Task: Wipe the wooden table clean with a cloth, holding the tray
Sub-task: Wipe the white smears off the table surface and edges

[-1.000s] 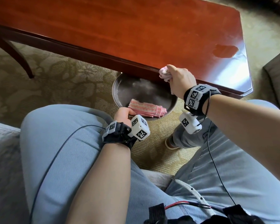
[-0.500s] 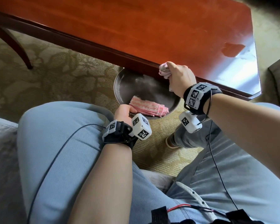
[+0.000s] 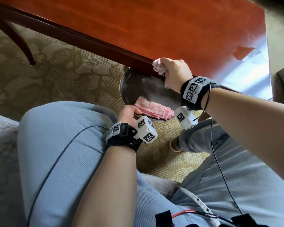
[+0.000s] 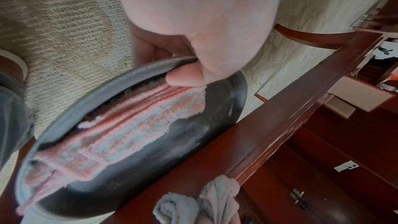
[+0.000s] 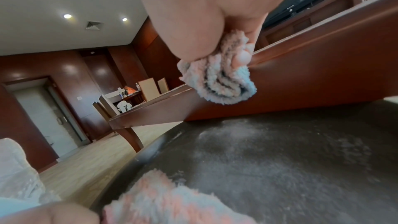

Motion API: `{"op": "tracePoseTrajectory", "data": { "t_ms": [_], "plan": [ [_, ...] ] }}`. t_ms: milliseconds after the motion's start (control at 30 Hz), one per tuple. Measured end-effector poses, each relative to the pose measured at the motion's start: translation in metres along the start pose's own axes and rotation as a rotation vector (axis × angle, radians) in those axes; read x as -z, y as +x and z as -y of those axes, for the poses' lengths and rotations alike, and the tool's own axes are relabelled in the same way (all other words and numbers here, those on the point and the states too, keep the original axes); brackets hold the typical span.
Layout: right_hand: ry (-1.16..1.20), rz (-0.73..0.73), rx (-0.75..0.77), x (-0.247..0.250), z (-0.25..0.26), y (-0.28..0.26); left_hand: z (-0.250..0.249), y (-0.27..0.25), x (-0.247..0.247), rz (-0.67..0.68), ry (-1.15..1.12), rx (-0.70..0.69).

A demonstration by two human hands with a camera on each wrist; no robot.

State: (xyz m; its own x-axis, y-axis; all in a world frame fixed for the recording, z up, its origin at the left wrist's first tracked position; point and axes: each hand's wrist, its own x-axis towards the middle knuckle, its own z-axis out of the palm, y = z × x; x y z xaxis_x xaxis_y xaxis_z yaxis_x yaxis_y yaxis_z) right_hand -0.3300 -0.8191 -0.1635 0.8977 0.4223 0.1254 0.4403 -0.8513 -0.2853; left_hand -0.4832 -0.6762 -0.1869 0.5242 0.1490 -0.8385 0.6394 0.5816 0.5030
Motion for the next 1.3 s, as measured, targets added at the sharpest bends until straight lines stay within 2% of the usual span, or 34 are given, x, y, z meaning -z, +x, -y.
{"op": "tracePoseTrajectory", "data": {
  "t_ms": [133, 200, 400, 467, 567, 733, 933, 1167, 1300],
  "plan": [
    [0.059, 0.052, 0.096, 0.008, 0.003, -0.004, -0.002, 0.004, -0.001, -0.006, 0.014, 0.013],
    [0.059, 0.033, 0.110, 0.014, -0.003, -0.009, -0.001, 0.006, -0.001, 0.004, -0.007, 0.020],
    [-0.050, -0.213, 0.055, 0.027, -0.028, -0.010, -0.001, 0.005, -0.002, 0.008, 0.020, 0.044],
    [-0.060, -0.252, 0.027, 0.023, -0.031, -0.006, -0.002, 0.004, -0.002, 0.019, -0.006, 0.049],
    [-0.073, -0.272, 0.103, 0.015, -0.023, 0.001, -0.004, 0.001, -0.001, 0.024, -0.008, 0.052],
    [-0.153, -0.212, 0.317, -0.004, -0.004, 0.012, -0.004, 0.001, 0.000, 0.029, 0.034, 0.052],
    [-0.250, -0.109, 0.392, -0.011, -0.006, 0.008, -0.004, 0.004, 0.000, 0.021, 0.024, 0.046],
    [-0.272, -0.065, 0.320, -0.012, 0.001, 0.002, -0.007, 0.003, -0.002, 0.025, 0.039, 0.075],
    [-0.254, -0.009, 0.202, -0.013, -0.001, 0.004, -0.006, 0.005, -0.001, -0.014, 0.044, 0.051]
  ]
}}
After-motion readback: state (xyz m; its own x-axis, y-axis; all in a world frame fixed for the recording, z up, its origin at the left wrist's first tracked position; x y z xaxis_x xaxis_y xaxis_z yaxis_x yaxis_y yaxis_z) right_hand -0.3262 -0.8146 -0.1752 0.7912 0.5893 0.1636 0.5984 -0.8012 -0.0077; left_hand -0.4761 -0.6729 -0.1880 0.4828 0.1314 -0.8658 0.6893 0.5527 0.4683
